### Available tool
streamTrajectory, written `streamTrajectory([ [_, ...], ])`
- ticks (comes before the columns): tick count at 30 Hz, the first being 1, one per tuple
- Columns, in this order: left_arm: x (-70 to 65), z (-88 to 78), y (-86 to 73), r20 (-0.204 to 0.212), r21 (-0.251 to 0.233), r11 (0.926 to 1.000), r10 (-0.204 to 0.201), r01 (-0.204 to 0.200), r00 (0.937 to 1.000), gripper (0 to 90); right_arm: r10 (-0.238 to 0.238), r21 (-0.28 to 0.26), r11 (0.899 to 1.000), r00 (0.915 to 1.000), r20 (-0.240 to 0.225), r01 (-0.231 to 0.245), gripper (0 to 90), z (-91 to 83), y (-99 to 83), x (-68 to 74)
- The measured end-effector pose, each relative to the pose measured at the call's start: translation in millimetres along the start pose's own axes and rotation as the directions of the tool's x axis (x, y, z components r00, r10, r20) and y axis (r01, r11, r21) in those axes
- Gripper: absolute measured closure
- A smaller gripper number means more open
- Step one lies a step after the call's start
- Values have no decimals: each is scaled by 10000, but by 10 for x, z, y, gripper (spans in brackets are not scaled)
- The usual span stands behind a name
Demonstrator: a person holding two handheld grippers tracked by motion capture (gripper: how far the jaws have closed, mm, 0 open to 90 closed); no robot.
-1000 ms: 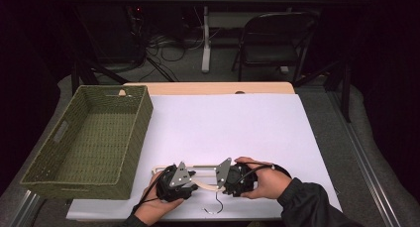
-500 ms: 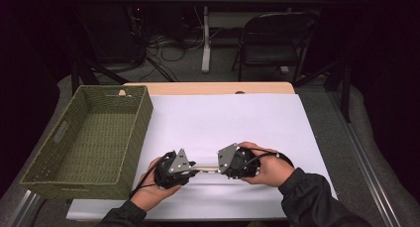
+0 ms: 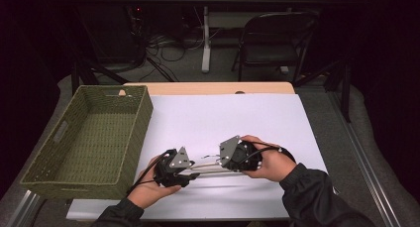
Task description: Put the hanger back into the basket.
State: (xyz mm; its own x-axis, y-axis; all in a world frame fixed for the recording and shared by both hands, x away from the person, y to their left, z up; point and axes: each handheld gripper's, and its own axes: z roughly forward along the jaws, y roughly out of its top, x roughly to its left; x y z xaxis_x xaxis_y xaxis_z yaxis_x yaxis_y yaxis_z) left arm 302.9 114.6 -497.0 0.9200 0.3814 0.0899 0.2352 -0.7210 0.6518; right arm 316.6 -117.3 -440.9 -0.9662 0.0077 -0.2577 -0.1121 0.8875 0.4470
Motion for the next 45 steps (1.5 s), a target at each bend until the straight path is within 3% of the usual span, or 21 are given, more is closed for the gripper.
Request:
streamTrajectory([
  [2, -6, 6, -1, 27, -14, 9999, 156, -156, 9999, 580, 92, 33, 10000, 10000, -28, -92, 863, -8, -5, 9],
  [3, -6, 17, 3, 192, 207, 9997, 109, -113, 9998, 592, -5, 2, 10000, 10000, -44, 5, 863, -8, -5, 5],
  [7, -2, 54, 4, 48, 735, 9969, 263, -266, 9996, 618, -39, 4, 10000, 10000, -37, 39, 863, -16, -5, 13],
  [9, 9, 70, 3, 166, 860, 9960, 219, -232, 9996, 690, -75, -5, 10000, 10000, -56, 75, 863, -13, -5, 17],
  [17, 53, 86, -3, 329, 704, 9974, 92, -115, 9994, 785, -93, 33, 10000, 9999, -68, 93, 863, -1, -11, 17],
  [29, 95, 95, 1, 642, 746, 9951, 602, -649, 9961, 851, -133, 52, 9999, 9999, -29, 133, 861, 20, -23, 4],
  [31, 85, 90, 0, 853, 745, 9943, 703, -767, 9939, 858, -142, 31, 9999, 9999, -37, 142, 859, 22, -24, 3],
  [37, 48, 64, 1, 748, 577, 9935, 941, -985, 9927, 867, 61, 26, 10000, 10000, 47, -61, 842, 1, -36, -8],
  [40, 26, 46, 2, 696, 566, 9930, 996, -1036, 9926, 873, 233, -136, 9996, 9993, 284, -229, 754, -19, -49, -20],
  [45, 18, -26, -13, 668, 518, 9958, 717, -752, 9952, 874, 450, -607, 9973, 9963, 735, -406, 603, -122, -113, -38],
])
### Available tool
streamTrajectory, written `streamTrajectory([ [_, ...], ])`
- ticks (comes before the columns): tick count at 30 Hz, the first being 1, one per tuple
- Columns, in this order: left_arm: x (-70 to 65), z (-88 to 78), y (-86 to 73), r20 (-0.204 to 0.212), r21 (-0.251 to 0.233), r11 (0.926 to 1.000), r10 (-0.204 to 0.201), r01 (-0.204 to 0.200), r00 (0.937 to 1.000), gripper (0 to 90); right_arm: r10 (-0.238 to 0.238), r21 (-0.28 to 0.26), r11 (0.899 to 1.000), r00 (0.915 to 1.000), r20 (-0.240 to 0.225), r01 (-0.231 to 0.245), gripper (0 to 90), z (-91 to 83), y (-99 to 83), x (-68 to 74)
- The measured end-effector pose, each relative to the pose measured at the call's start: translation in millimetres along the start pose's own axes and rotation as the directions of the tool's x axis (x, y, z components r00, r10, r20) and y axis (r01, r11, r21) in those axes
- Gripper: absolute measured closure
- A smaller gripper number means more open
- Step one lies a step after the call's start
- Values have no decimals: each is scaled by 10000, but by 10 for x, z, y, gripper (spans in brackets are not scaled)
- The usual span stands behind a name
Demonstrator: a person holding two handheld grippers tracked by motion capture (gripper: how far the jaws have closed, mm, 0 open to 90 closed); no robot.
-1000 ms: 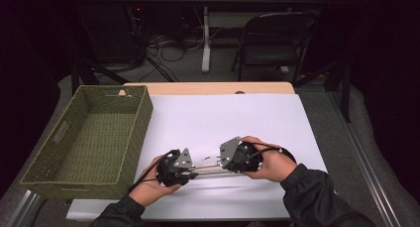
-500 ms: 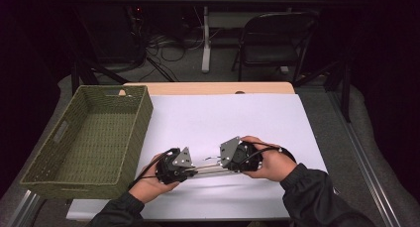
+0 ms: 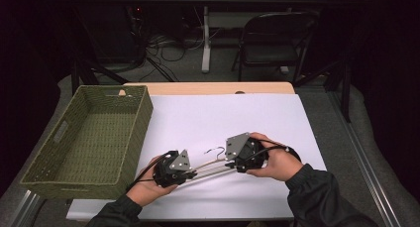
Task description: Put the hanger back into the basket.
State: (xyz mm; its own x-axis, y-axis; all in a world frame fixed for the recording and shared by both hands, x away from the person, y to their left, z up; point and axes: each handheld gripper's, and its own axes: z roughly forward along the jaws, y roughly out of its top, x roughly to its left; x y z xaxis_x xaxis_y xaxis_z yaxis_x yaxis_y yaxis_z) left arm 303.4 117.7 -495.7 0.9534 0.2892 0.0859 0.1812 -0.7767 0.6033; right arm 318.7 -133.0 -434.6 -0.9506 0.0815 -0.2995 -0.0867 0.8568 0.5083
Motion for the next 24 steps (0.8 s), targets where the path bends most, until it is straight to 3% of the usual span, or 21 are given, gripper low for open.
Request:
streamTrajectory([
  [5, -3, -103, -41, -132, -238, 9986, -467, 464, 9988, 875, 545, -692, 9963, 9966, 617, -502, 522, -181, -103, -42],
  [8, -3, -190, -77, -189, -452, 9957, -818, 809, 9965, 875, 869, -825, 9934, 9923, 877, -797, 503, -276, -189, -62],
  [14, -20, -387, -128, -370, -888, 9845, -1549, 1511, 9872, 876, 1346, -1054, 9870, 9822, 1307, -1212, 495, -436, -347, -84],
  [24, -8, -743, -165, -687, -1278, 9708, -2129, 2030, 9747, 875, 1939, -803, 9794, 9736, 1209, -1851, 506, -472, -572, -43],
])
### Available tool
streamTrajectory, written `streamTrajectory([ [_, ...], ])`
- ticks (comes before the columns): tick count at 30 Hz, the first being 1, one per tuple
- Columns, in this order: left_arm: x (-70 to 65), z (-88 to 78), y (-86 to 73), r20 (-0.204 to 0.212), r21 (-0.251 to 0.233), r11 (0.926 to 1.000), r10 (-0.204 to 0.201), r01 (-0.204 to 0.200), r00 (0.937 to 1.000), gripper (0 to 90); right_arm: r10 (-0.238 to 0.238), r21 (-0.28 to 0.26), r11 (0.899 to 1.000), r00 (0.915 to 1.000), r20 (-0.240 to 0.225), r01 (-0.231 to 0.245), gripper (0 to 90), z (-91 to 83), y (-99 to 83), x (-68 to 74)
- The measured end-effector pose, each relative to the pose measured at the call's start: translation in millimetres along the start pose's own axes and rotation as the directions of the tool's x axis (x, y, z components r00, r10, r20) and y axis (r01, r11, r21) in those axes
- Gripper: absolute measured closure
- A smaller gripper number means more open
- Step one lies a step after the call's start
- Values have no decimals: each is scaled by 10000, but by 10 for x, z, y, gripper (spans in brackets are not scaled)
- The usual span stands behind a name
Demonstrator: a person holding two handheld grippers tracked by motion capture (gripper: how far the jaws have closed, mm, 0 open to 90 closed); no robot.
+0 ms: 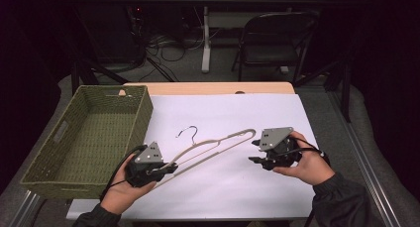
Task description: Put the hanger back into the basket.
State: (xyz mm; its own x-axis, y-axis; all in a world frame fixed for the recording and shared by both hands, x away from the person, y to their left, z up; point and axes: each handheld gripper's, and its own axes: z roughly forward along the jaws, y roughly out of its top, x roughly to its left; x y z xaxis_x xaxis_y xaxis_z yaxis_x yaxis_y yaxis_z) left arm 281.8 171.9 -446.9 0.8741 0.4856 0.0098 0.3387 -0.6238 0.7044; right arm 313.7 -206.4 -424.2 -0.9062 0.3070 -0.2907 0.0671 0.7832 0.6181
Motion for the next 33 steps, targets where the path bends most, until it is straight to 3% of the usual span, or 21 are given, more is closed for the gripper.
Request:
streamTrajectory([
  [5, 50, -193, 18, -308, -97, 9999, -67, 64, 9995, 875, 187, 176, 9997, 9998, -78, -185, 507, 16, -74, 7],
  [9, 119, -387, 37, -547, -170, 9998, -70, 61, 9985, 875, 389, -6, 9992, 9992, -50, -389, 507, 17, -126, 8],
  [11, 163, -497, 44, -750, -199, 9998, -53, 38, 9972, 875, 443, 389, 9983, 9989, -132, -437, 506, -18, -148, -7],
  [12, 189, -550, 44, -870, -256, 9997, -85, 63, 9962, 875, 540, 38, 9985, 9985, 47, -540, 506, 2, -175, -2],
  [16, 327, -760, 31, -1050, -406, 9989, -257, 216, 9941, 876, 715, 130, 9973, 9973, 134, -717, 506, -6, -235, -10],
  [22, 534, -1003, -9, -1612, -587, 9975, -484, 394, 9857, 875, 921, 156, 9956, 9955, 222, -924, 506, -17, -295, -29],
  [33, 843, -1102, -161, -1933, -761, 9912, -1215, 1086, 9736, 874, 1126, 130, 9935, 9934, 227, -1129, 506, 47, -335, -39],
])
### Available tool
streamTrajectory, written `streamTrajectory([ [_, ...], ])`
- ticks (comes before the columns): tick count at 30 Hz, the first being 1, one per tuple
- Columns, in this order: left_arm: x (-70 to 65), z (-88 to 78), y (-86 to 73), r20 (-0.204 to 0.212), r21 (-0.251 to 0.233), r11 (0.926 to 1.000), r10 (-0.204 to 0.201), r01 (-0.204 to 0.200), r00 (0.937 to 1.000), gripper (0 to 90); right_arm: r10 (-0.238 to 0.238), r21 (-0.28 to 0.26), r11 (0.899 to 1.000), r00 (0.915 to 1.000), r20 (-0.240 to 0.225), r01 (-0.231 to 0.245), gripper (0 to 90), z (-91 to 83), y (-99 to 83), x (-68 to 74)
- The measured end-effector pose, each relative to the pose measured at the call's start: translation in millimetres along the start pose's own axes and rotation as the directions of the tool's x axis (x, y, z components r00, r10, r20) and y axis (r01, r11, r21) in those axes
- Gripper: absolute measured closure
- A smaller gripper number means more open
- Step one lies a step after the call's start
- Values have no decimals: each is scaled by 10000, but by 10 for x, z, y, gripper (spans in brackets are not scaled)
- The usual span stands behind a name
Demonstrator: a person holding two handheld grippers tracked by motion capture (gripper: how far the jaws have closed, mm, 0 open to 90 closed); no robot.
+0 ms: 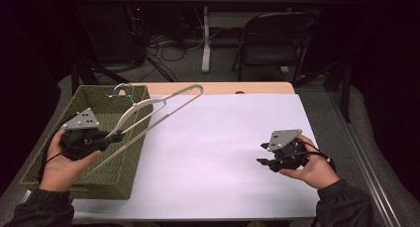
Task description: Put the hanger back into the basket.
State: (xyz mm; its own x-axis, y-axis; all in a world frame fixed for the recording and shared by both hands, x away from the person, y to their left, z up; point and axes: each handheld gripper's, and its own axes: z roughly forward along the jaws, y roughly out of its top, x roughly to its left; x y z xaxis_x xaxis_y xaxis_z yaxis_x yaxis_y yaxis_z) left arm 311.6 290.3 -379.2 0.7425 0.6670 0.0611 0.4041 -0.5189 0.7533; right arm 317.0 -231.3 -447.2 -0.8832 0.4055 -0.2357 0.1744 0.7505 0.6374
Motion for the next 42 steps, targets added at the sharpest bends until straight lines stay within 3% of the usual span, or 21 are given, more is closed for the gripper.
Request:
streamTrajectory([
  [2, 40, 0, -18, -84, 35, 10000, -58, 59, 9999, 874, -68, 295, 9995, 10000, -49, 69, 507, -4, 2, -7],
  [4, 80, -8, -31, -159, 71, 10000, -65, 66, 9999, 874, -22, 20, 10000, 10000, -58, 22, 507, 26, -13, -5],
  [8, 179, -69, -66, -328, 52, 9998, -176, 178, 9993, 874, -12, 300, 9995, 10000, -55, 13, 508, 19, -15, -15],
  [9, 202, -89, -77, -385, 33, 9998, -199, 200, 9991, 874, 62, 18, 10000, 10000, -52, -62, 508, 42, -28, -13],
  [15, 348, -220, -170, -657, 37, 9995, -306, 309, 9974, 874, 88, 15, 10000, 10000, -47, -88, 509, 55, -45, -21],
  [28, 845, -492, -504, -1235, 464, 9979, -402, 462, 9915, 874, 157, 262, 9995, 9998, 112, -160, 512, 75, -58, -27],
  [33, 1002, -520, -611, -1335, 646, 9971, -311, 401, 9906, 874, 249, 93, 9996, 9997, 30, -249, 512, 83, -73, -40],
  [34, 1028, -517, -633, -1367, 653, 9970, -328, 421, 9901, 874, 236, 328, 9992, 9997, 35, -237, 513, 66, -68, -45],
  [36, 1067, -511, -669, -1432, 702, 9965, -346, 450, 9891, 874, 320, 56, 9995, 9995, 47, -321, 513, 80, -81, -48],
  [42, 1162, -487, -827, -1416, 630, 9943, -766, 862, 9870, 874, 429, 107, 9990, 9991, 25, -430, 512, 71, -96, -68],
])
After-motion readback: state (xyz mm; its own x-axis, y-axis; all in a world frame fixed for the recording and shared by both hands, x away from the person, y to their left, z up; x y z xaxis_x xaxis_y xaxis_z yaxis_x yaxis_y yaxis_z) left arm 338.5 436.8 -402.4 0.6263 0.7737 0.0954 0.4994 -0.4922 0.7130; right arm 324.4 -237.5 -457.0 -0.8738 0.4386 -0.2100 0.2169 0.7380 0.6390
